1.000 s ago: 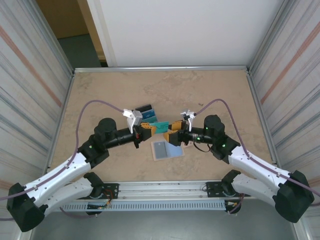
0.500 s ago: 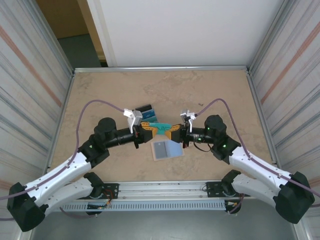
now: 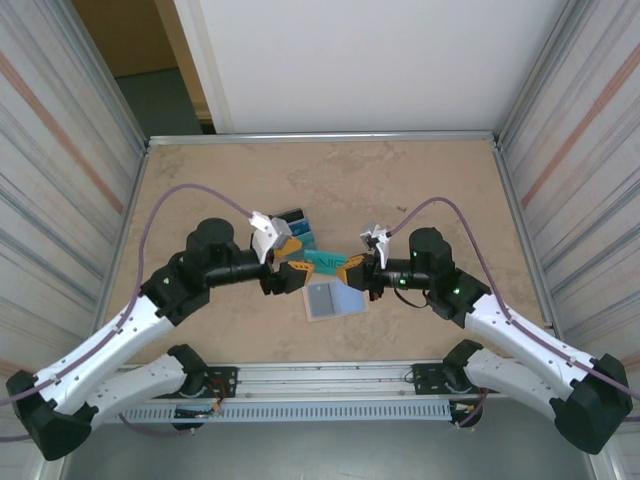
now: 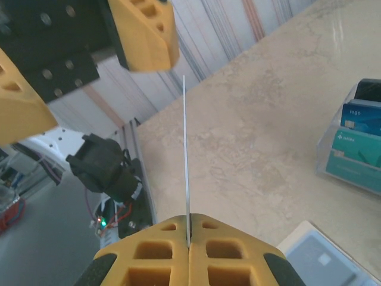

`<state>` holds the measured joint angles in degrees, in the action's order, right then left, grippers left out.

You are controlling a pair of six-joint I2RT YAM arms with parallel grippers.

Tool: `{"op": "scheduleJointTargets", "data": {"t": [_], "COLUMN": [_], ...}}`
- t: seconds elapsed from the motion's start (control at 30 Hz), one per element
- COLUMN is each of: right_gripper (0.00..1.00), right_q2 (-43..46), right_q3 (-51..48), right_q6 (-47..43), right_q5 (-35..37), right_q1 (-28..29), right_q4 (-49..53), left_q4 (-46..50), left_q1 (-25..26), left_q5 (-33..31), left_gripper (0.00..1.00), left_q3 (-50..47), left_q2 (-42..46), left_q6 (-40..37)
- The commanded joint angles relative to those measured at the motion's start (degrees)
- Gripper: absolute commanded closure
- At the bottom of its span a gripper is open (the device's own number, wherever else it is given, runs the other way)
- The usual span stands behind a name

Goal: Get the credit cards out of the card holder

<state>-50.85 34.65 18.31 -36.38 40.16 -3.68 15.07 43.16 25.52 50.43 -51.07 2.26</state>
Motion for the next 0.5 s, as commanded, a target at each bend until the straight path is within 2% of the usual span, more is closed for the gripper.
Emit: {"op": "scheduleJointTargets", "data": {"t": [0.0, 0.2, 0.33, 0.4, 0.47], "right_gripper": [1.00, 1.00, 1.00, 1.00, 1.00], "right_q2": [0.08, -1.06, -2.20, -2.50, -2.58], "right_q3": [2.56, 3.70, 4.63, 4.89, 5.06], "right_q6": [-3.64, -5.07, -5.65, -5.74, -5.82], "right_q5": [-1.58, -2.94, -2.92, -2.79, -2.37], "right_q1": [0.97, 2.10, 2.78, 2.83, 2.91], "right_q4": [3.86, 4.58, 5.48, 5.70, 5.79], "left_q4": [12.69, 18.17, 21.09, 22.29, 23.39], "left_q1": [0.24, 0.26, 0.26, 0.22, 0.26], "left_q5": [1.56, 5.05, 8.56, 10.39, 11.56], "left_gripper": [0.31, 0.33, 0.38, 0.43, 0.59], "left_q3": [5.79, 12.44, 15.80, 16.90, 17.57], "left_q2": [-4.32, -11.24, -15.35, -16.90, -18.02], "left_q6": [-9.10, -16.27, -19.89, -21.11, -22.18]}}
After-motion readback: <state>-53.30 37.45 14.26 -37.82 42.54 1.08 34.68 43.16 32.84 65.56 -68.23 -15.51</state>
